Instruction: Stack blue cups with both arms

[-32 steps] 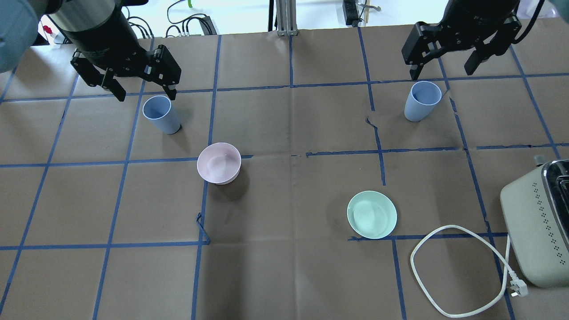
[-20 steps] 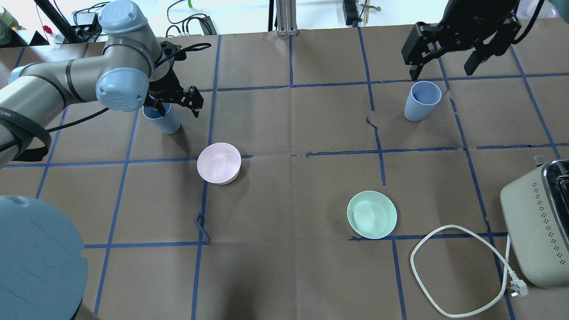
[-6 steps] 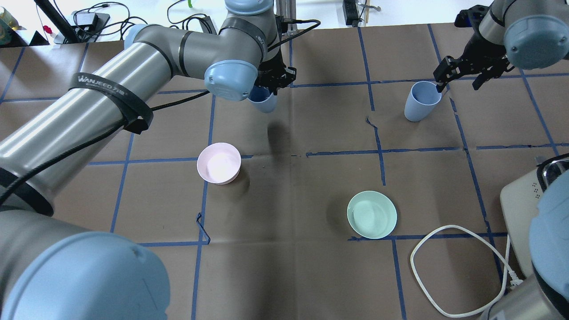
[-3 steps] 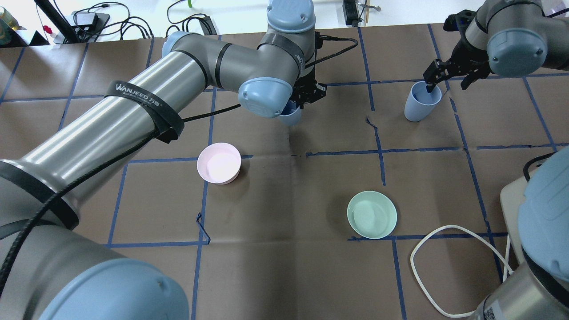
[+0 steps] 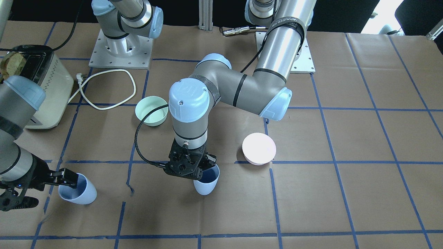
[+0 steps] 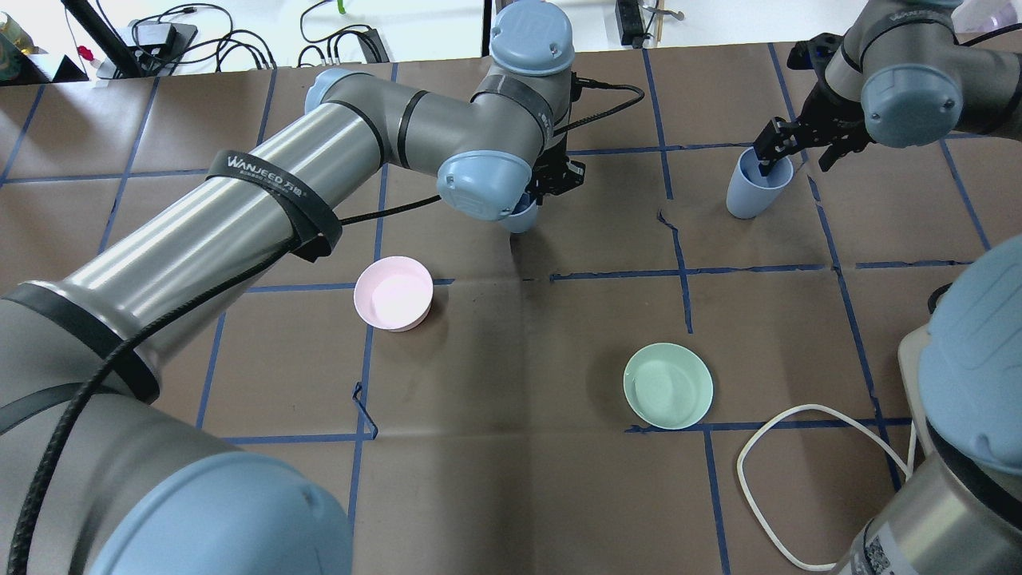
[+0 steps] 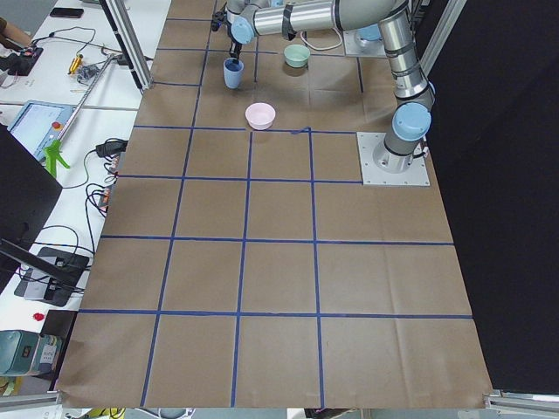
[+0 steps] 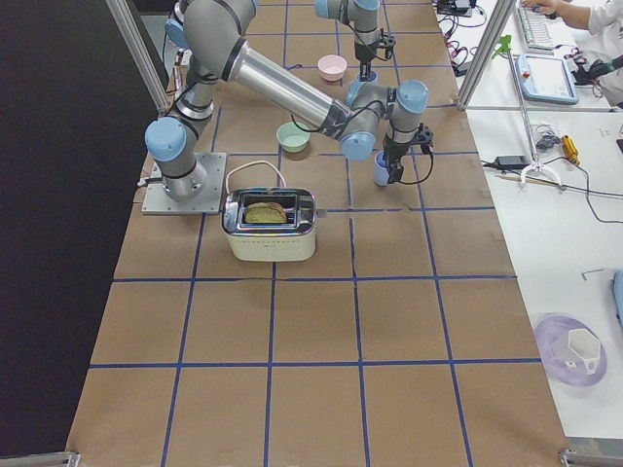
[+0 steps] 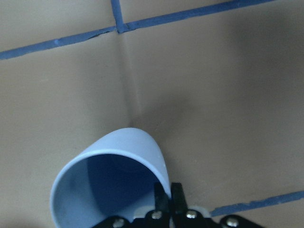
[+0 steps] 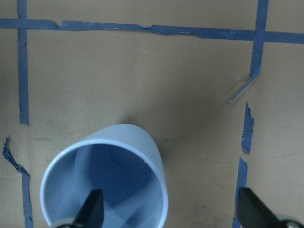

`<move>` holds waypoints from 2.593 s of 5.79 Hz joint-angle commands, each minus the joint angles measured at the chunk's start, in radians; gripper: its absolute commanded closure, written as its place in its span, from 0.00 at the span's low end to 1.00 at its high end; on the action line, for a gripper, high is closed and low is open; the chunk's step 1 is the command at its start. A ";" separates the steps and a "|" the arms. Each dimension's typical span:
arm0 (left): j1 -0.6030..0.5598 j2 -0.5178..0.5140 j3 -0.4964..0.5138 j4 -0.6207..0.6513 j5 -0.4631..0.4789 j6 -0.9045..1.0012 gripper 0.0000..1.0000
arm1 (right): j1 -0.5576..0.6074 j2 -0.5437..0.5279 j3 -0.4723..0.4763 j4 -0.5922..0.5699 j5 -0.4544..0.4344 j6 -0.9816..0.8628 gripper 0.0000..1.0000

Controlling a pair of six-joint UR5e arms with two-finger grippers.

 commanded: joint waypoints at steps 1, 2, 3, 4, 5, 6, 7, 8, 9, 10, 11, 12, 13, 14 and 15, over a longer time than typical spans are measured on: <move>0.000 -0.030 0.004 0.051 0.004 0.001 0.99 | 0.000 0.011 0.000 0.000 0.002 0.002 0.39; -0.001 -0.024 -0.003 0.062 0.007 0.001 0.92 | 0.000 0.006 0.000 0.001 0.003 -0.001 0.72; -0.001 -0.035 -0.009 0.062 0.016 -0.005 0.01 | 0.000 0.002 0.000 0.011 0.003 -0.001 0.91; -0.001 -0.024 -0.008 0.062 0.015 -0.008 0.01 | 0.000 -0.002 -0.002 0.018 0.003 0.001 0.93; -0.001 -0.021 -0.005 0.061 0.014 -0.006 0.01 | 0.003 -0.017 -0.003 0.024 0.002 0.013 0.94; -0.001 0.005 0.007 0.050 0.010 -0.005 0.01 | 0.005 -0.053 -0.005 0.032 0.000 0.015 0.94; 0.005 0.066 0.011 0.018 0.009 -0.002 0.01 | 0.005 -0.122 -0.034 0.116 0.000 0.015 0.94; 0.020 0.153 0.014 -0.116 0.007 0.032 0.01 | 0.003 -0.190 -0.108 0.277 0.000 0.015 0.94; 0.092 0.242 0.014 -0.239 0.001 0.116 0.01 | 0.003 -0.216 -0.185 0.422 0.000 0.015 0.94; 0.132 0.309 0.012 -0.328 -0.012 0.165 0.01 | 0.006 -0.221 -0.213 0.455 0.002 0.034 0.94; 0.167 0.386 0.006 -0.441 -0.011 0.201 0.01 | 0.055 -0.219 -0.218 0.448 -0.001 0.100 0.93; 0.224 0.440 -0.029 -0.503 -0.013 0.219 0.01 | 0.128 -0.198 -0.259 0.437 -0.009 0.202 0.93; 0.244 0.488 -0.093 -0.502 -0.011 0.227 0.01 | 0.182 -0.151 -0.334 0.449 -0.012 0.270 0.93; 0.276 0.534 -0.132 -0.502 -0.008 0.228 0.01 | 0.240 -0.114 -0.382 0.451 -0.014 0.348 0.93; 0.310 0.557 -0.143 -0.505 -0.005 0.232 0.01 | 0.300 -0.083 -0.407 0.446 -0.011 0.448 0.93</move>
